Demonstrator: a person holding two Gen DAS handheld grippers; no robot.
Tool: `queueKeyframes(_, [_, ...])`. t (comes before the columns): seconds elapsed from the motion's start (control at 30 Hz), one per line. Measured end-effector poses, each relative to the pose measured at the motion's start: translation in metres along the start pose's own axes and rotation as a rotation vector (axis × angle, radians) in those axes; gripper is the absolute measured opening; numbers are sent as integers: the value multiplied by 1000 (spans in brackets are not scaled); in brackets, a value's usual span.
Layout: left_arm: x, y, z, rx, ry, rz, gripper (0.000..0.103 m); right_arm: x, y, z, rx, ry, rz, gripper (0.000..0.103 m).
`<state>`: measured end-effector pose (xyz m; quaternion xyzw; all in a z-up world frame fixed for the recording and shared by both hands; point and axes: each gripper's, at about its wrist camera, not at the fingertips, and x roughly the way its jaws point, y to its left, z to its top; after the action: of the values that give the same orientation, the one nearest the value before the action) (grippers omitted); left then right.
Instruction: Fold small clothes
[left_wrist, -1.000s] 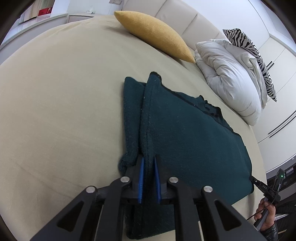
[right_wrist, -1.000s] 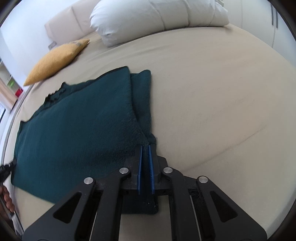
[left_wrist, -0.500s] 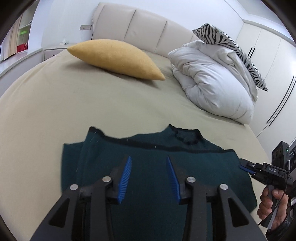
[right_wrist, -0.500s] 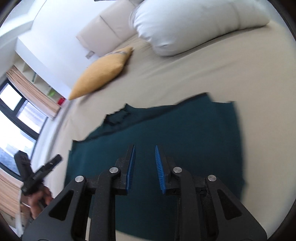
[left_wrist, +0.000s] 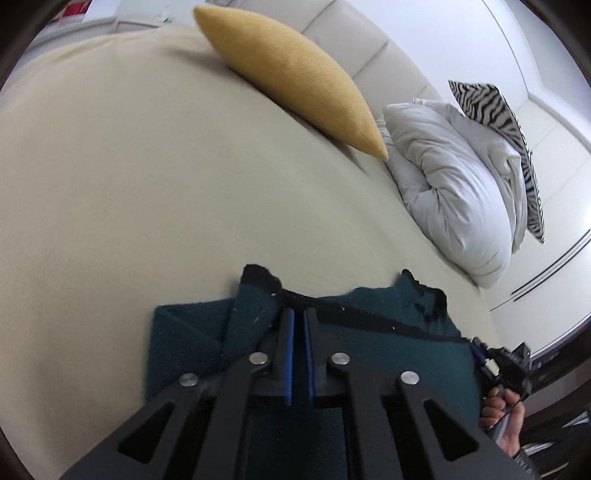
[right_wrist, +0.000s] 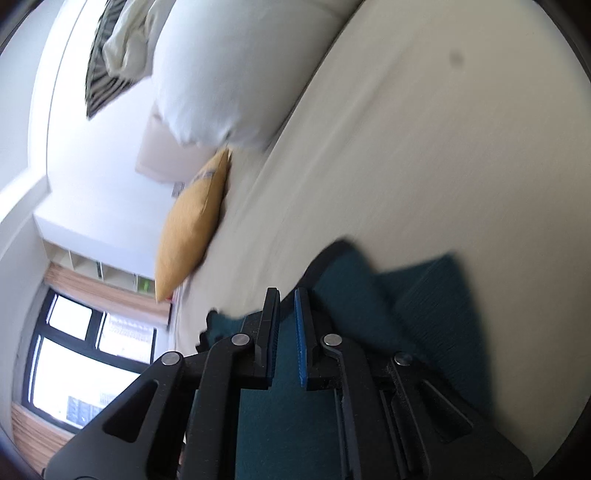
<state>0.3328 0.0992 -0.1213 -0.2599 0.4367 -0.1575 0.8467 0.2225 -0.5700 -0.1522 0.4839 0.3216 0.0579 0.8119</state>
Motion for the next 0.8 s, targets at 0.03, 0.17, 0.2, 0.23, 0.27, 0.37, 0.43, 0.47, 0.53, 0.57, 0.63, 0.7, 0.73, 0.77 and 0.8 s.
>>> queueKeyframes(0.03, [-4, -4, -2, 9, -1, 19, 6, -8, -3, 5, 10, -33, -44, 9])
queueKeyframes(0.17, [-35, -32, -12, 92, -66, 86, 40, -44, 18, -1, -14, -92, -110, 16])
queueKeyframes(0.2, [-47, -40, -20, 117, -89, 83, 46, -51, 31, -10, -64, -77, -95, 16])
queueKeyframes(0.23, [-58, -51, -30, 149, -101, 67, 48, -55, 49, -23, -131, -50, -82, 16])
queueKeyframes(0.27, [-66, -65, -44, 184, -95, 48, 51, -57, 66, -38, -183, -22, -52, 16])
queueKeyframes(0.37, [-73, -98, -88, 292, -42, 35, 54, -45, 114, -104, -279, 143, 99, 17])
queueKeyframes(0.43, [-64, -106, -110, 336, 15, 84, 54, -22, 137, -156, -323, 282, 154, 17])
queueKeyframes(0.47, [-58, -102, -119, 330, 50, 112, 54, -13, 142, -180, -333, 334, 181, 17])
queueKeyframes(0.53, [-52, -92, -128, 310, 72, 124, 53, 11, 144, -223, -360, 423, 163, 20])
queueKeyframes(0.57, [-55, -90, -131, 323, 58, 123, 53, 24, 136, -237, -353, 469, 125, 20])
queueKeyframes(0.63, [-59, -89, -132, 322, 65, 126, 53, 37, 115, -243, -295, 496, 101, 14])
queueKeyframes(0.7, [-60, -89, -132, 319, 79, 130, 53, 26, 99, -227, -239, 441, 128, 14])
queueKeyframes(0.73, [-60, -88, -133, 320, 79, 129, 53, 18, 92, -215, -217, 398, 111, 14])
queueKeyframes(0.77, [-61, -87, -134, 321, 77, 130, 53, 7, 82, -203, -195, 353, 98, 14])
queueKeyframes(0.8, [-61, -87, -133, 322, 78, 131, 53, -2, 74, -194, -176, 317, 86, 14])
